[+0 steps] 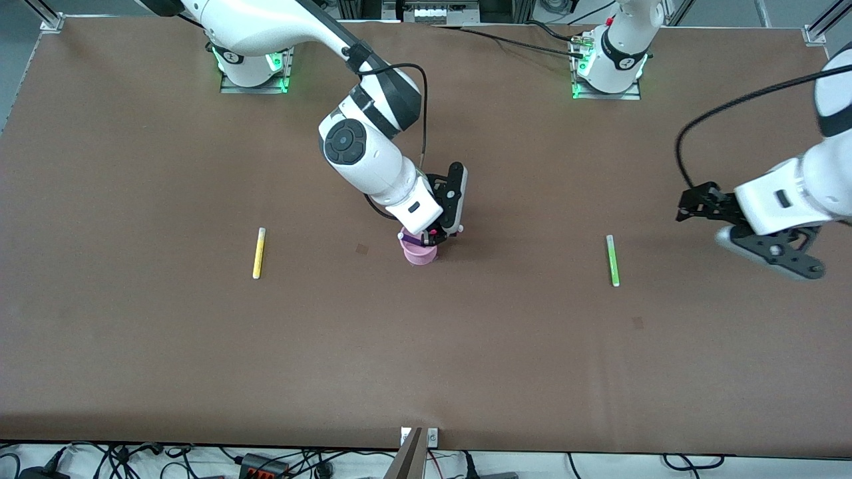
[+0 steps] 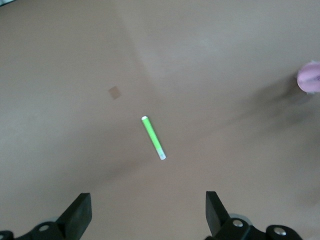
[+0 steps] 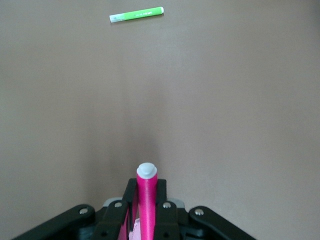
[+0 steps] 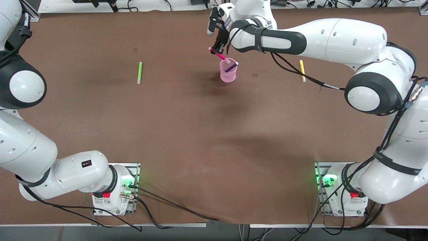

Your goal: Organize pens into pink holder with both arms

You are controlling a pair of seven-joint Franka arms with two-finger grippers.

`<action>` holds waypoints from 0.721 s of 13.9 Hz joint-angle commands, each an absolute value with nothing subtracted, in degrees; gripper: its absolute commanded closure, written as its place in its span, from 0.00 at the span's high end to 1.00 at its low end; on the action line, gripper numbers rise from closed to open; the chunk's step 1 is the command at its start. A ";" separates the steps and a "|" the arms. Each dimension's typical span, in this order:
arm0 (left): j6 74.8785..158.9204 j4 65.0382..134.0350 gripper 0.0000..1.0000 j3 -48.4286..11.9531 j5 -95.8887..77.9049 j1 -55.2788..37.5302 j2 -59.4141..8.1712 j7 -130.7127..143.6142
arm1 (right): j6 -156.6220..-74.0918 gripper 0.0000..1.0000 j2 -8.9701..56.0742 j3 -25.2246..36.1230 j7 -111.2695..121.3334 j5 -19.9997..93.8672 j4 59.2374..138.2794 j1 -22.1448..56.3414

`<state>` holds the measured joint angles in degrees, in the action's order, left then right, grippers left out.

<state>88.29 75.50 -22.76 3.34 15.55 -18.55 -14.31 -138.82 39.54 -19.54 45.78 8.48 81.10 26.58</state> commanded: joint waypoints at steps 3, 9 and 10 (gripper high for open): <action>91.74 92.24 1.00 -5.73 1.14 2.82 -1.36 -3.38 | -140.98 0.00 40.25 -19.78 46.67 7.82 81.39 26.81; 96.42 99.15 1.00 -2.11 -0.44 -1.14 4.05 -2.55 | -142.47 0.00 41.74 -19.78 47.20 8.26 81.47 26.45; 96.42 98.97 1.00 -2.20 -0.44 -1.14 3.87 -2.55 | -142.64 0.00 41.92 -19.78 47.11 8.35 81.47 26.54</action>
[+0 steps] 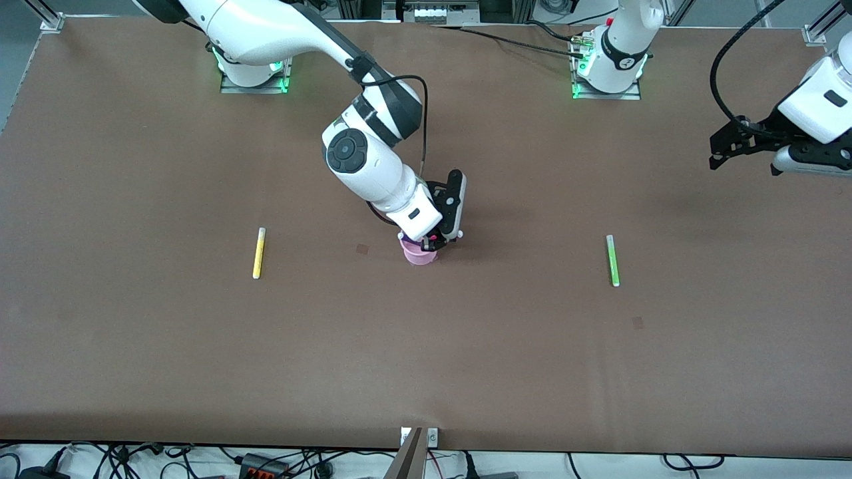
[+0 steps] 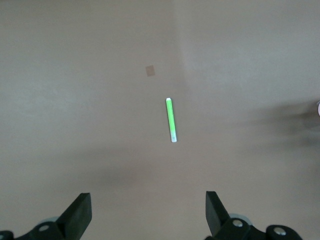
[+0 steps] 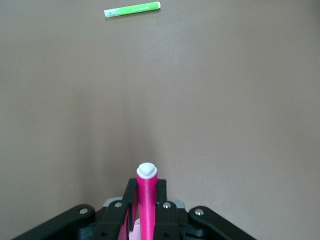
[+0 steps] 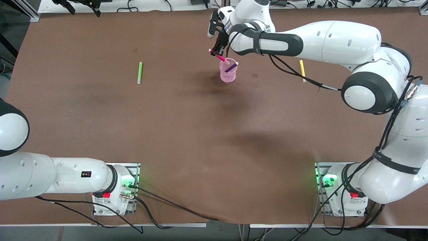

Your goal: Organize pens into pink holder with both arms

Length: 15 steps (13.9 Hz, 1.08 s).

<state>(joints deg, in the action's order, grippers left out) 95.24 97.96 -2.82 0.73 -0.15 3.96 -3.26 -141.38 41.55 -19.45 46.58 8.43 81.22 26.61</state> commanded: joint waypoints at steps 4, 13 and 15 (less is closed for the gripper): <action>95.54 98.62 1.00 -2.29 -0.35 -0.62 3.87 -2.55 | -142.56 0.00 42.01 -19.78 47.72 7.91 81.74 26.72; 95.01 98.61 1.00 -1.85 -0.35 -0.18 3.78 -2.55 | -142.47 0.00 42.36 -19.78 47.90 7.74 83.32 26.37; 94.92 98.61 1.00 -1.85 -0.35 -0.18 3.87 -2.55 | -142.47 0.00 42.36 -19.69 48.25 7.73 83.50 26.19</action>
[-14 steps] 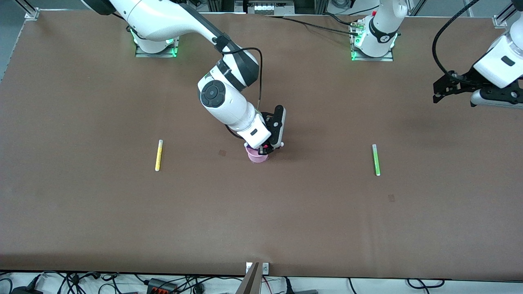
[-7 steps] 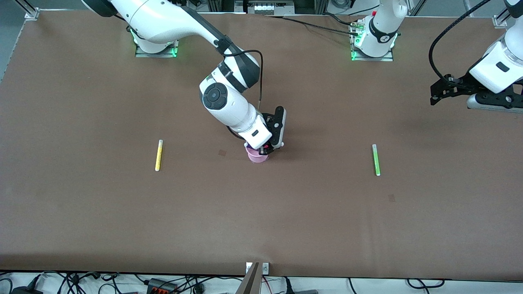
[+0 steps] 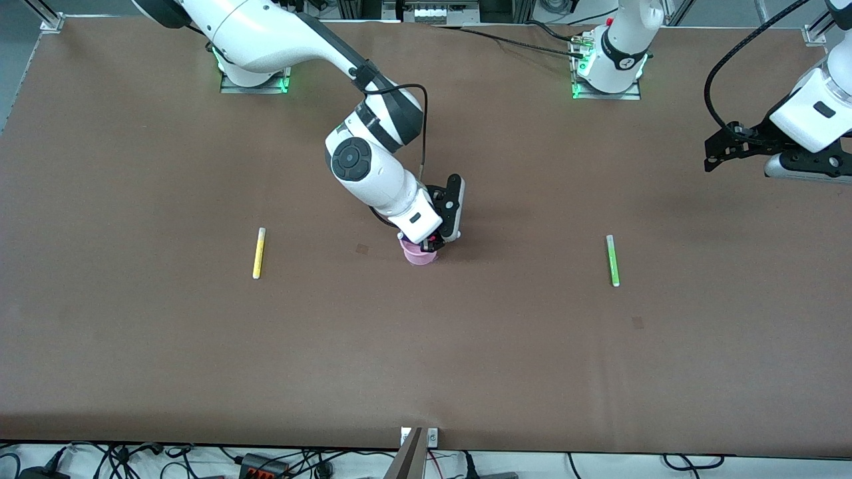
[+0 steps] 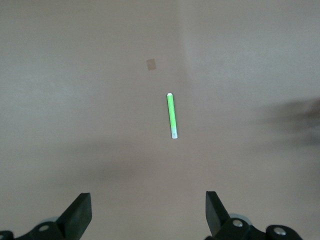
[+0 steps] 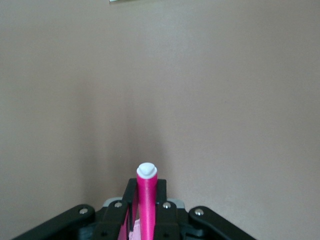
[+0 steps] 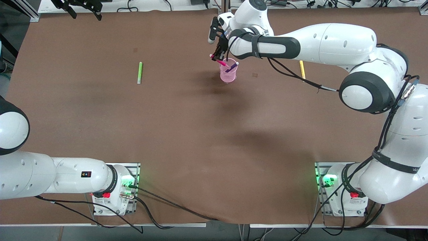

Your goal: Organize pens into pink holder with both arms

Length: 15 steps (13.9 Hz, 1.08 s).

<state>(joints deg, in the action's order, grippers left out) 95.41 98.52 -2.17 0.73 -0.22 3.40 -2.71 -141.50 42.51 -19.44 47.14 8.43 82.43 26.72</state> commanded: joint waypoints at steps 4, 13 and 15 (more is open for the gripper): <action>94.92 98.61 1.00 -1.85 -0.35 -0.18 3.87 -2.55 | -142.73 0.00 43.15 -19.60 48.34 7.74 83.50 25.49; 94.66 98.53 1.00 -1.85 -0.35 -0.18 3.78 -2.55 | -144.40 0.00 43.68 -19.69 47.89 8.44 83.32 26.02; 94.66 98.53 1.00 -1.85 -0.35 -0.18 3.78 -2.55 | -144.32 0.00 43.68 -19.60 47.99 8.18 83.41 25.84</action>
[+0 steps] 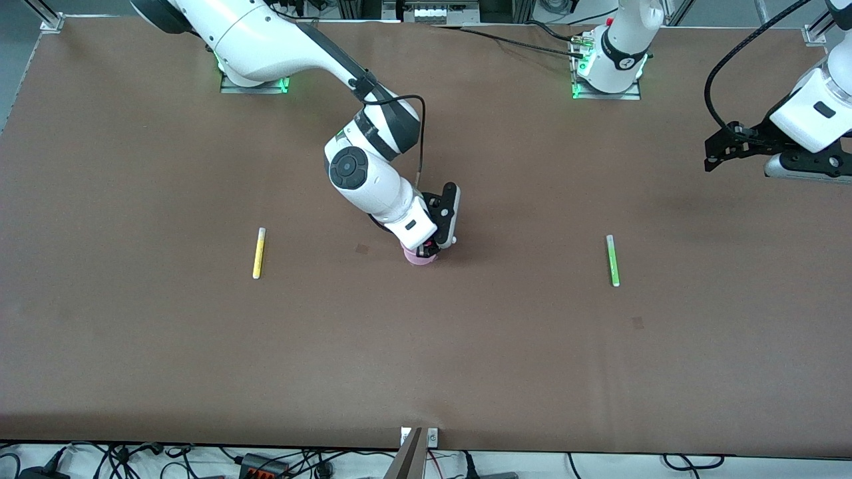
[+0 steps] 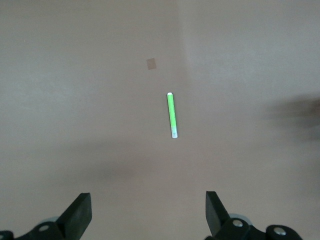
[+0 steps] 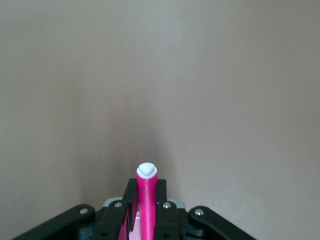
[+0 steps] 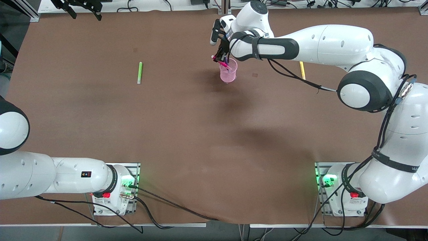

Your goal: Organize pens into pink holder with both arms

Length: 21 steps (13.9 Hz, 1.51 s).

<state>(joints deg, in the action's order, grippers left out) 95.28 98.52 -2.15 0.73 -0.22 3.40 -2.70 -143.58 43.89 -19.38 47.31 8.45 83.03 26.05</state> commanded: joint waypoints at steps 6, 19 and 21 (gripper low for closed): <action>94.57 98.53 1.00 -1.85 -0.35 -0.18 3.78 -2.55 | -144.14 0.00 43.68 -19.60 48.52 8.00 83.58 25.75; 94.57 98.53 1.00 -1.93 -0.35 -0.18 3.87 -2.55 | -144.32 0.00 42.45 -19.86 47.90 8.44 83.58 21.18; 94.57 98.53 1.00 -1.93 -0.35 -0.26 3.78 -2.55 | -144.23 0.00 42.19 -20.13 47.55 8.44 83.58 22.32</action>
<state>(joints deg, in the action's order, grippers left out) 95.23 98.52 -2.15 0.73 -0.23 3.40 -2.70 -144.09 43.55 -19.50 47.61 8.47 82.59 21.46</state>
